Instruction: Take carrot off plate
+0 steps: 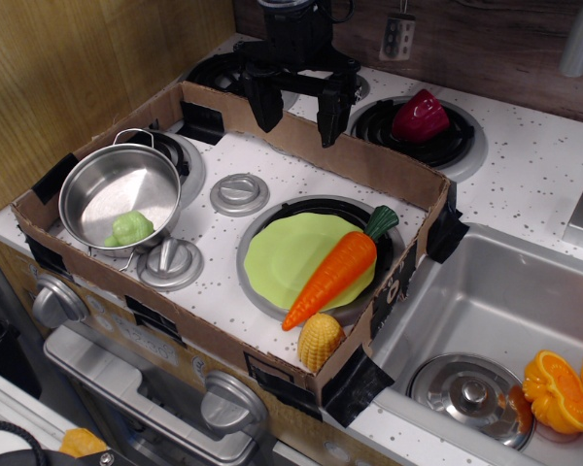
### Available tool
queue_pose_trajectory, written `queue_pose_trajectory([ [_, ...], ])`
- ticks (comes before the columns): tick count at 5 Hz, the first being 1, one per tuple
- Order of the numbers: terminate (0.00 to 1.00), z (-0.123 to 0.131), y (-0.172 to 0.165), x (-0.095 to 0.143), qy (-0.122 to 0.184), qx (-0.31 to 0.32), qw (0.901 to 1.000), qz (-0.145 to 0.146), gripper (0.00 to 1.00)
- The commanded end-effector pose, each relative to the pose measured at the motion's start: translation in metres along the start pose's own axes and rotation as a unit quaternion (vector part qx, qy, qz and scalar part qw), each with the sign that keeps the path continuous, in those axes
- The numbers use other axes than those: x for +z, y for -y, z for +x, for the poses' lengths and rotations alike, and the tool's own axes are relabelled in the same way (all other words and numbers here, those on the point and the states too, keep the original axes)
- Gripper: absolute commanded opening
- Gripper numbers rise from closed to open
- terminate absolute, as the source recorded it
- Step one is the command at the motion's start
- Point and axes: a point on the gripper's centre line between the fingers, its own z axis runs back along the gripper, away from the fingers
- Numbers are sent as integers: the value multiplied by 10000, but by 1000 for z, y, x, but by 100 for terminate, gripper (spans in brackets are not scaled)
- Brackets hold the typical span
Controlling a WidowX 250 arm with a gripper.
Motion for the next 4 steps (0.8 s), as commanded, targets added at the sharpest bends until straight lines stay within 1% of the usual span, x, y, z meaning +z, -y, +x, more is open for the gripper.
queue_pose_trajectory([
  [1, 0, 0, 0, 0, 0, 0, 10000, 0, 100],
  [2, 0, 0, 11, 16, 233, -348, 9990, 168, 100],
  [3, 0, -9, 25, 29, 387, -297, 9979, 427, 100],
  [4, 0, -22, 38, 34, 454, -396, 9978, 266, 100],
])
